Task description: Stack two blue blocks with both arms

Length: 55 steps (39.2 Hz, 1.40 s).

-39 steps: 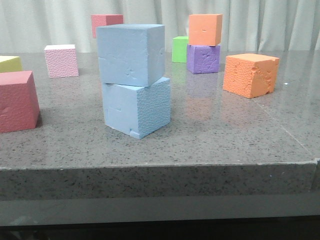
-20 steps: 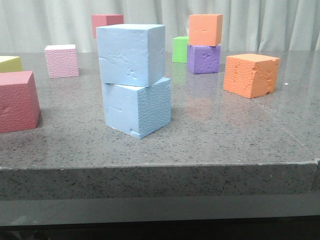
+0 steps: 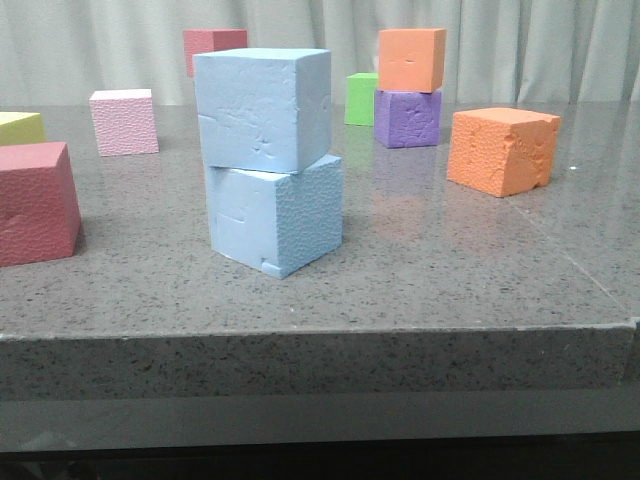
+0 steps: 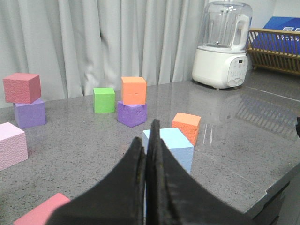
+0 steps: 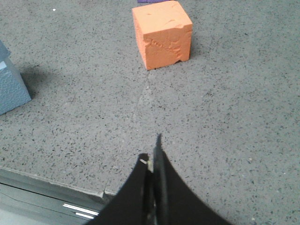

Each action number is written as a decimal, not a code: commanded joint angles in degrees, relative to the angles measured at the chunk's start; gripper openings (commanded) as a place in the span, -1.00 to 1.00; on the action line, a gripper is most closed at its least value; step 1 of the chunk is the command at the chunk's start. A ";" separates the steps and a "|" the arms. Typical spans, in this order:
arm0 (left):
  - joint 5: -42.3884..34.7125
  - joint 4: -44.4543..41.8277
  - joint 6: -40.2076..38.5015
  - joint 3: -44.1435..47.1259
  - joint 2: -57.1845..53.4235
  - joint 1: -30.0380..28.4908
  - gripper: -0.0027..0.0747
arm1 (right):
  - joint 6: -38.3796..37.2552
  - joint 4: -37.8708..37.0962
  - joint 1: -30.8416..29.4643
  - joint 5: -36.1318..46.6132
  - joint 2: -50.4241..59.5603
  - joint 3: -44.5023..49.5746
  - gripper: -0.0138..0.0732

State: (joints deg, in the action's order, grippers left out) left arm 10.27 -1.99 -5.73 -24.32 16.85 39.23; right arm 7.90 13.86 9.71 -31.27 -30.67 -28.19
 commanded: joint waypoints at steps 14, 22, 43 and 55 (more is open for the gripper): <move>-5.14 -0.03 0.11 -0.42 -0.08 0.36 -0.98 | 0.63 0.17 -0.29 3.85 -0.07 -1.52 -0.77; -5.14 -0.03 0.11 -0.42 -0.08 0.36 -0.98 | 0.63 0.17 -0.29 3.85 -0.07 -1.52 -0.77; -5.15 0.07 0.11 9.86 -10.77 -6.25 -0.98 | 0.63 0.17 -0.29 3.85 -0.07 -1.52 -0.77; -5.52 1.30 0.11 16.85 -17.99 -22.63 -0.98 | 0.63 0.17 -0.29 3.85 -0.07 -1.52 -0.77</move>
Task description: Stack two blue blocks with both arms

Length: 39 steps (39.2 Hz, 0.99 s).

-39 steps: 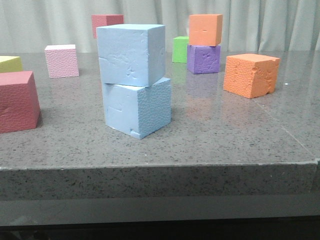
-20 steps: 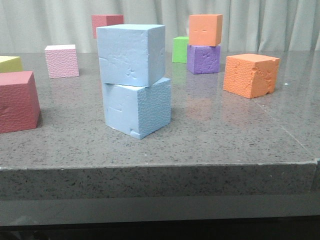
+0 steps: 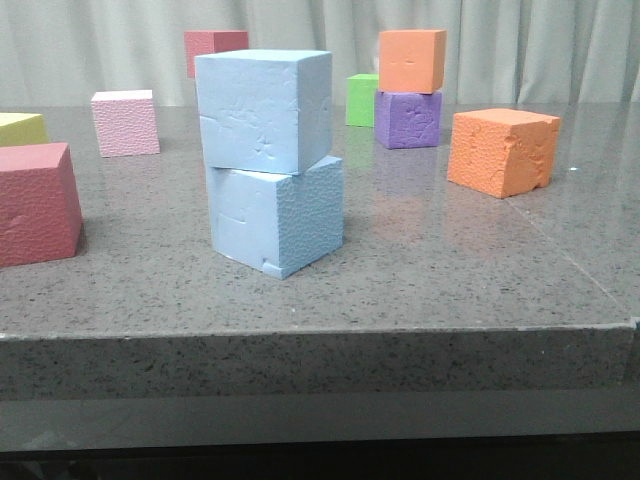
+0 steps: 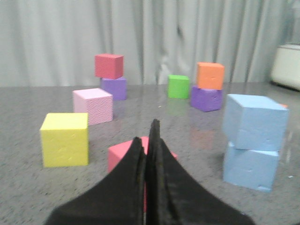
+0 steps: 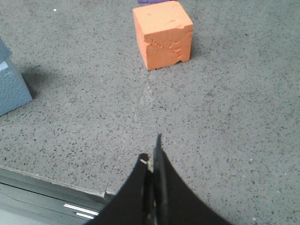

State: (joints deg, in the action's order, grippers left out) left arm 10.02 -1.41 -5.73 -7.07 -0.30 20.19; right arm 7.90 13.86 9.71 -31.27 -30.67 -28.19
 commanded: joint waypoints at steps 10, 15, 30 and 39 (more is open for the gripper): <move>-5.56 0.73 0.11 5.89 -1.13 -15.41 -0.98 | 0.63 0.17 -0.29 3.85 -0.07 -1.52 -0.77; -4.80 0.73 0.11 7.57 -1.13 -18.86 -0.98 | 0.63 0.17 -0.29 3.85 -0.07 -1.52 -0.77; -5.00 0.73 0.11 7.57 -1.02 -19.92 -0.98 | 0.63 0.17 -0.29 3.85 -0.07 -1.52 -0.77; -5.00 0.73 0.11 7.57 -1.02 -19.92 -0.98 | 0.63 0.17 -0.29 3.85 -0.07 -1.52 -0.77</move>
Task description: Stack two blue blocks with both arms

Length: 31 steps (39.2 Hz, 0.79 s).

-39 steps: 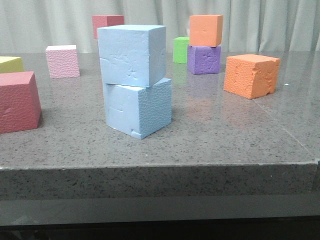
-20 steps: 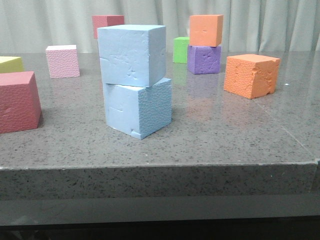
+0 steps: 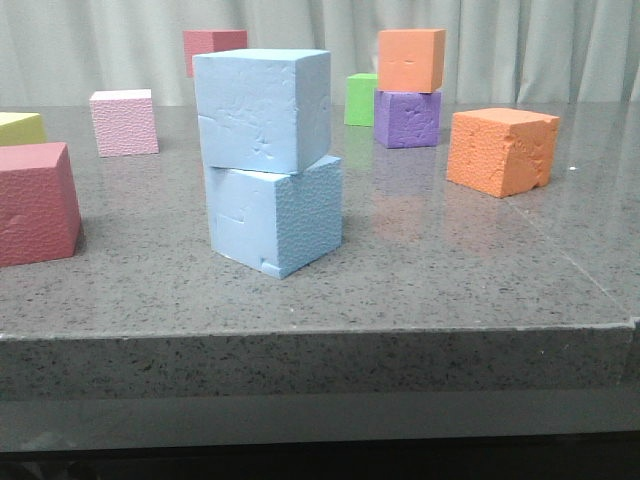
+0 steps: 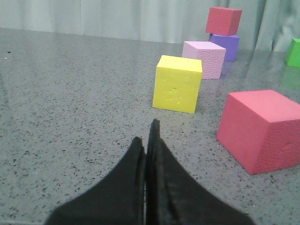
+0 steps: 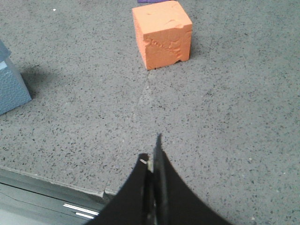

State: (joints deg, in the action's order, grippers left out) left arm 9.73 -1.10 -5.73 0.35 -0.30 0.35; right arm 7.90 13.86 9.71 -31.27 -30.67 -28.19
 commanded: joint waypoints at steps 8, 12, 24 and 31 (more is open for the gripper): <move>-4.72 0.42 0.11 0.15 -1.02 -0.08 -0.98 | 0.63 0.17 -0.29 3.85 -0.07 -1.52 -0.77; -4.72 0.42 0.11 0.15 -1.02 -0.08 -0.98 | 0.63 0.17 -0.29 3.85 -0.07 -1.52 -0.77; -4.72 0.42 0.11 0.15 -1.02 -0.08 -0.98 | 0.63 0.17 -0.29 3.85 -0.07 -1.52 -0.77; -4.72 0.42 0.11 0.15 -1.02 -0.08 -0.98 | 0.63 0.12 -0.29 3.92 -0.07 -0.75 -0.77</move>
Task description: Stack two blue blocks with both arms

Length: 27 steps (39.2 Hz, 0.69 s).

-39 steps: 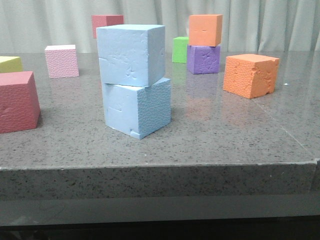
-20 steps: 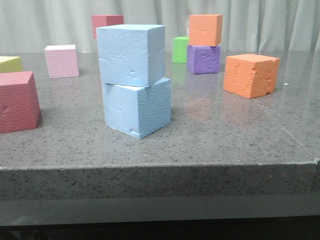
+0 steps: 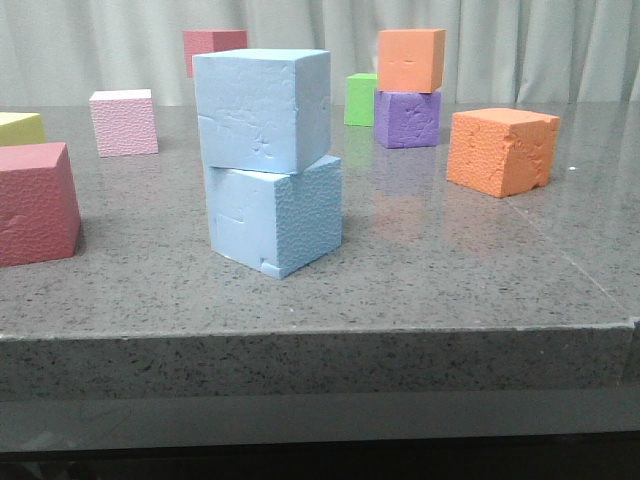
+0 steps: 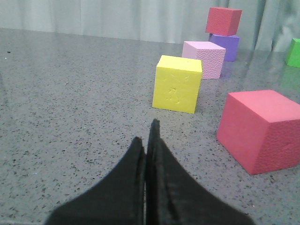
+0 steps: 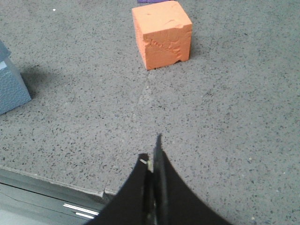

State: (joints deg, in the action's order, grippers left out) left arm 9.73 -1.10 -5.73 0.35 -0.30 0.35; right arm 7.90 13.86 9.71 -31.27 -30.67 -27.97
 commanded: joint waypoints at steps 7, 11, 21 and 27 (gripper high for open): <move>-4.72 0.42 0.11 0.15 -1.02 -0.08 -0.98 | 0.76 -3.67 -0.55 10.87 1.71 1.47 -0.77; -4.72 0.42 0.11 0.15 -1.02 -0.08 -0.98 | 0.76 -6.20 -0.55 19.72 5.02 6.47 -0.77; -4.72 0.42 0.11 0.15 -1.02 -0.08 -0.98 | 0.64 -6.72 -6.16 26.53 20.65 21.15 -0.77; -4.72 0.42 0.11 0.15 -1.02 -0.08 -0.98 | -0.96 -6.72 -8.30 26.37 28.33 26.89 -0.77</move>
State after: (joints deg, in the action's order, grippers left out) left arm 9.73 -1.10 -5.73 0.35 -0.30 0.35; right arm 7.33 7.84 2.35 -10.22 -5.39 -1.98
